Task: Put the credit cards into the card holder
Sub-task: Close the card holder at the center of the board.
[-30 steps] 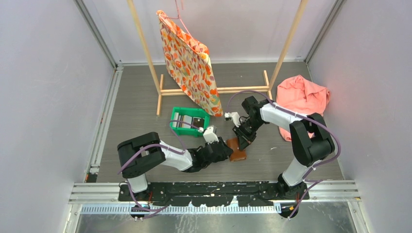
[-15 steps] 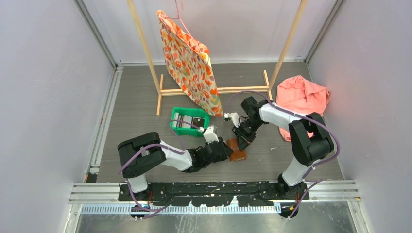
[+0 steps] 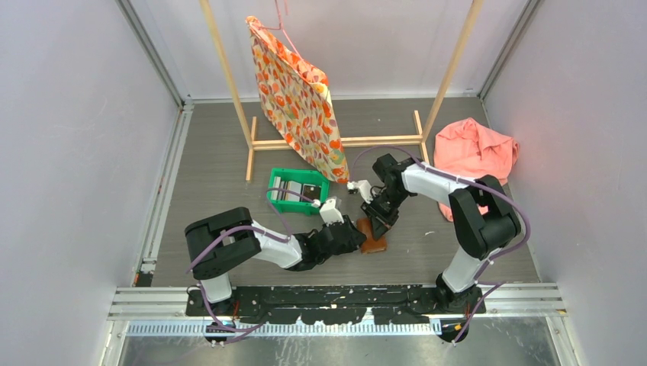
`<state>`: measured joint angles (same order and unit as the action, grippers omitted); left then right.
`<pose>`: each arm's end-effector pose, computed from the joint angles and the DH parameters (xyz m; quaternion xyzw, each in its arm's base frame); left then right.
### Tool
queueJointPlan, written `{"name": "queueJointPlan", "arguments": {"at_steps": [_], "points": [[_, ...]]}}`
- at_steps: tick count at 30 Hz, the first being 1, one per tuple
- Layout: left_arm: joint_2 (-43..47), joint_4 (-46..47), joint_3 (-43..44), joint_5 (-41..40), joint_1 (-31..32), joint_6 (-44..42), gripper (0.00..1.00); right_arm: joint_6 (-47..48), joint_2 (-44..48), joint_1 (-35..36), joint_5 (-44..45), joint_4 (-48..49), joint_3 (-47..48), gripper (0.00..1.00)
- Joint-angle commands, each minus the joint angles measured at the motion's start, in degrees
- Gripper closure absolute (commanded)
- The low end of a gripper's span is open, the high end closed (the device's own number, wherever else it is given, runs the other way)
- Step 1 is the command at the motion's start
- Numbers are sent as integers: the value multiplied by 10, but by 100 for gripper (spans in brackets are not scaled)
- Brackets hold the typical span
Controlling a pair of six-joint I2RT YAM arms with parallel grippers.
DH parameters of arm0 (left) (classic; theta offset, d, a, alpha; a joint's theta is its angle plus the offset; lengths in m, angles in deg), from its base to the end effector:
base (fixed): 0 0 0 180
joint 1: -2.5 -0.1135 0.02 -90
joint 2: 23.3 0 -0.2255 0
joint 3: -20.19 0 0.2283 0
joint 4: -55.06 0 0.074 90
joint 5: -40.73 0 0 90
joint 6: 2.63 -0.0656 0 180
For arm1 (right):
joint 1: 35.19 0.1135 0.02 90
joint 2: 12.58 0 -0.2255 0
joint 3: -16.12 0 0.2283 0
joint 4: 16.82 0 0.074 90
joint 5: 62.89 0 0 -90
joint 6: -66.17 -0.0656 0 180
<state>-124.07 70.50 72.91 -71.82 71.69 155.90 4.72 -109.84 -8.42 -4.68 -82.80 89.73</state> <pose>0.1401 -0.2978 0.0927 -0.0889 0.8608 -0.3773 0.3298 0.2152 0.1473 0.1159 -0.4473 0.8514 0.2738 0.0074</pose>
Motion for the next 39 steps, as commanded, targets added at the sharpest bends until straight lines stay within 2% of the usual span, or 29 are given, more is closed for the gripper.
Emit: {"name": "queueJointPlan", "arguments": {"at_steps": [1,10,22,33,39], "points": [[-15,-24,-13,30,5,-19,76,2,-14,15,9,11,19,99],[-13,-24,-15,30,6,-19,75,-18,-49,9,16,1,40,99],[2,-29,-23,26,5,-20,76,93,-202,-53,-118,-160,149,99],[8,-30,-23,29,5,-27,76,119,-286,-102,-115,-192,180,99],[18,-36,-20,29,5,-34,76,40,-293,-102,-65,-147,183,99]]}}
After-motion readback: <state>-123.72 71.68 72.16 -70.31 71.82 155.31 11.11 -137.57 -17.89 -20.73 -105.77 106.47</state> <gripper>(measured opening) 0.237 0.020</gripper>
